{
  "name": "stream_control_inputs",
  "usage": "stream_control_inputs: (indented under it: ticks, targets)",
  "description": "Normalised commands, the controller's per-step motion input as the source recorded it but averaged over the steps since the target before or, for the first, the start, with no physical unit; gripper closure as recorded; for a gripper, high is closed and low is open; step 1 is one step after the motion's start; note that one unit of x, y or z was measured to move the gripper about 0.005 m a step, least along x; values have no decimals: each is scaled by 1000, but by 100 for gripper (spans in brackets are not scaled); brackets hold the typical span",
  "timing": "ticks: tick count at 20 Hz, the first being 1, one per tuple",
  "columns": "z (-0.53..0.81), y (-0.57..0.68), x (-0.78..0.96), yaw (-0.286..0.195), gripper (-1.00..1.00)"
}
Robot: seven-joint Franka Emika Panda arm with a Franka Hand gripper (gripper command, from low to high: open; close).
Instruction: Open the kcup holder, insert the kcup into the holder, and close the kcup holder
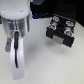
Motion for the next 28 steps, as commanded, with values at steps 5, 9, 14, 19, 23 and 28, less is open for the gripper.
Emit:
stream_control_inputs:
  ticks: [5,9,14,19,23,28]
  targets:
    - [-63,-65,51,-83,-100]
    - [-152,-222,84,-97,-100]
    - [-143,-176,104,-101,-100]
    - [14,-49,41,-61,100]
    - [151,-26,50,-46,100]
    - [215,-23,44,-40,100]
